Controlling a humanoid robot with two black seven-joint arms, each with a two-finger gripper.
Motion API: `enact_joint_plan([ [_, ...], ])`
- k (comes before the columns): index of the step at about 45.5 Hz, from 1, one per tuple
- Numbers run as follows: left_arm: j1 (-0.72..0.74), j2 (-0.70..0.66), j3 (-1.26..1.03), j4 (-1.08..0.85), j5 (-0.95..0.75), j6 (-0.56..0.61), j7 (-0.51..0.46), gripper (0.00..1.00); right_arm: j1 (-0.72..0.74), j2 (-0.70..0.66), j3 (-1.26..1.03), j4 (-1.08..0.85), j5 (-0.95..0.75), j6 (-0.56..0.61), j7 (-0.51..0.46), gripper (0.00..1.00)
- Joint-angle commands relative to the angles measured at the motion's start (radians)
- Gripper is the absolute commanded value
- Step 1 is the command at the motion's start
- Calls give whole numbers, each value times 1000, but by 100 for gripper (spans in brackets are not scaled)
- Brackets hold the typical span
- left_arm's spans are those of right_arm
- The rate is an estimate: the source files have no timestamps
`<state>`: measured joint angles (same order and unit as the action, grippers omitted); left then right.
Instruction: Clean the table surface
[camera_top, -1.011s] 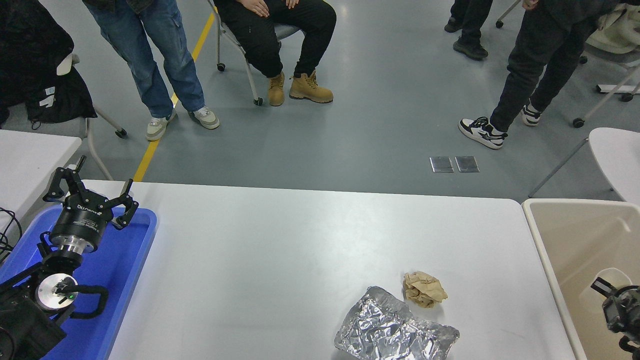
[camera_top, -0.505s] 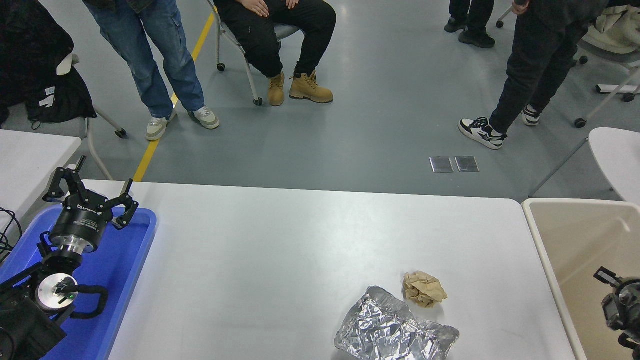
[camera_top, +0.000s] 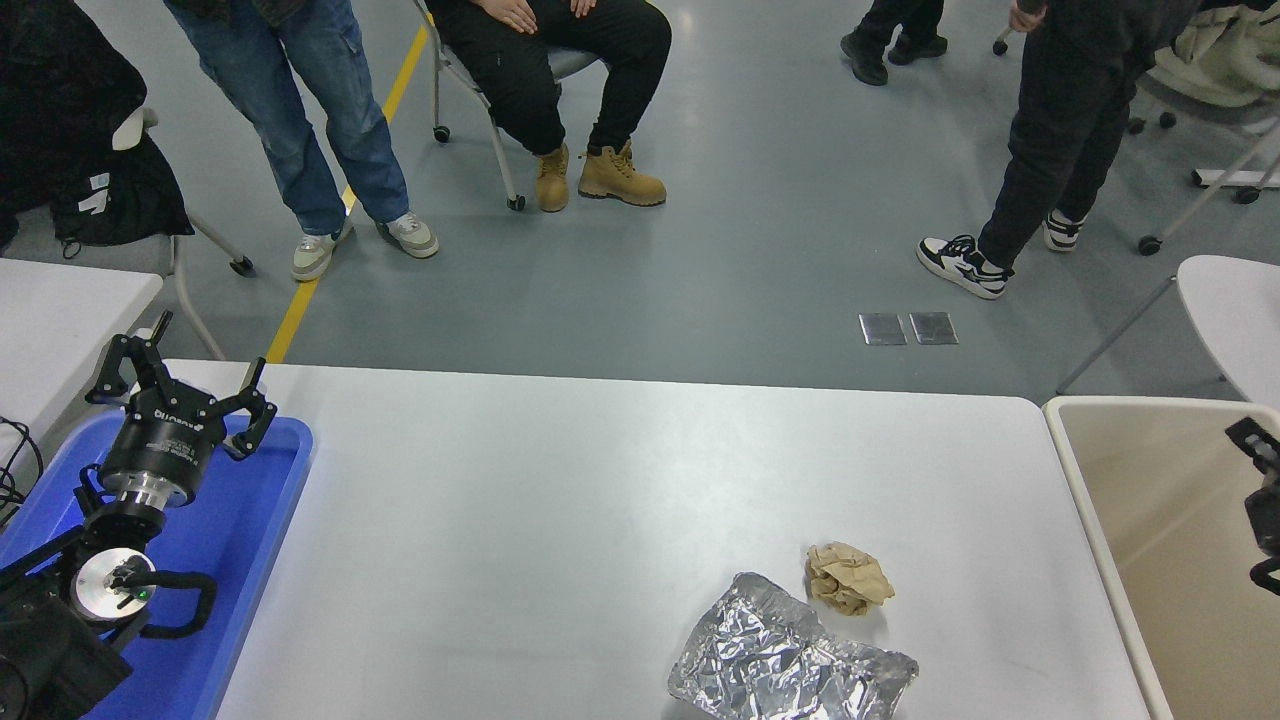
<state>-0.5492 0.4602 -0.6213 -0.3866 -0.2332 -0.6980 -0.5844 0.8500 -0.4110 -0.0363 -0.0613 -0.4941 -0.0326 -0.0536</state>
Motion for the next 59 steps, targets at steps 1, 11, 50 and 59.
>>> enact_joint_plan([
  [1, 0, 0, 0, 0, 0, 0, 0, 100, 136, -112, 173, 113, 6, -4, 1, 98],
  [11, 0, 0, 0, 0, 0, 0, 0, 100, 221, -163, 245, 207, 8, -4, 3, 98],
  [50, 0, 0, 0, 0, 0, 0, 0, 100, 169, -236, 788, 564, 9, 2, 107, 99],
  [59, 0, 0, 0, 0, 0, 0, 0, 100, 58, -236, 953, 716, 11, 0, 196, 99],
])
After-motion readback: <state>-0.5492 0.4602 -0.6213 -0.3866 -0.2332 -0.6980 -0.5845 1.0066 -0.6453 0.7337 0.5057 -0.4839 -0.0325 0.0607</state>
